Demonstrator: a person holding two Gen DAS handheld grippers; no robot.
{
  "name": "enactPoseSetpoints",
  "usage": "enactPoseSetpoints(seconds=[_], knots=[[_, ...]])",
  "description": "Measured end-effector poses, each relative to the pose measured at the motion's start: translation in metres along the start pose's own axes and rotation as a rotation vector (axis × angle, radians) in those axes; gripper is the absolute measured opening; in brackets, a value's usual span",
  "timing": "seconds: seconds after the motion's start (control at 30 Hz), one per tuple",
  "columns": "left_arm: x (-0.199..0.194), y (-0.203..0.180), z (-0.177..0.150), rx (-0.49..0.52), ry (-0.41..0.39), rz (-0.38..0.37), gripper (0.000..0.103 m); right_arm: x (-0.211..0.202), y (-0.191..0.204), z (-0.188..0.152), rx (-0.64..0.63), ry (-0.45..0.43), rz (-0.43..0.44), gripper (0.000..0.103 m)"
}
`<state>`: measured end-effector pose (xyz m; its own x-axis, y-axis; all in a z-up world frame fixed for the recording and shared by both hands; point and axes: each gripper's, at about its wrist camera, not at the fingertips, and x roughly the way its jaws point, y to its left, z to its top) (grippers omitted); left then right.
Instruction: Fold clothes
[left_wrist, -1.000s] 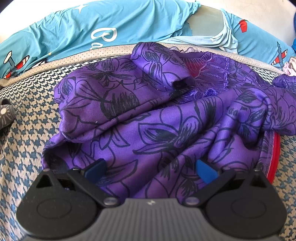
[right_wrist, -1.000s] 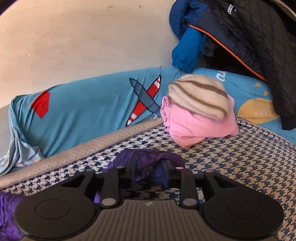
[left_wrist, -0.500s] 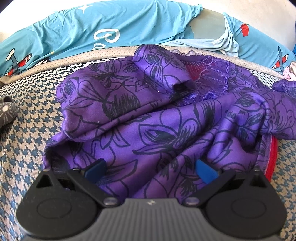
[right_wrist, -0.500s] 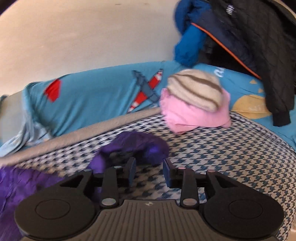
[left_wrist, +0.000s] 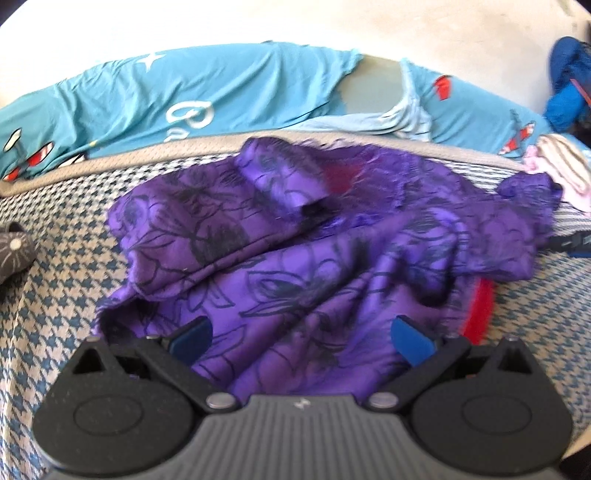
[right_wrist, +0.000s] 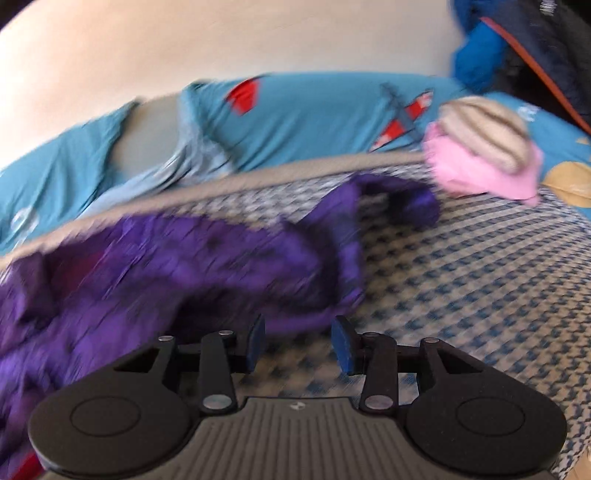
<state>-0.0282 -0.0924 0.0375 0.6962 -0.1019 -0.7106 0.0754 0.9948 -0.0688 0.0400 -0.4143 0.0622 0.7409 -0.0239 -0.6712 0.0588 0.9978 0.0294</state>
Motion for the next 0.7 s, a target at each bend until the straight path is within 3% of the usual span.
enactPoseSetpoints(seconds=[0.3, 0.47, 0.7], knots=[[-0.019, -0.037, -0.017, 0.123, -0.012, -0.124, 0.103, 0.018, 0.047, -0.021, -0.227, 0.094, 0.089, 0.040], [-0.019, -0.055, -0.030, 0.208, -0.004, -0.186, 0.103, 0.015, 0.055, -0.009, -0.178, 0.039, 0.187, 0.040], [-0.006, -0.067, -0.040, 0.249, 0.009, -0.178, 0.103, 0.022, 0.067, 0.018, -0.073, -0.021, 0.300, 0.040]])
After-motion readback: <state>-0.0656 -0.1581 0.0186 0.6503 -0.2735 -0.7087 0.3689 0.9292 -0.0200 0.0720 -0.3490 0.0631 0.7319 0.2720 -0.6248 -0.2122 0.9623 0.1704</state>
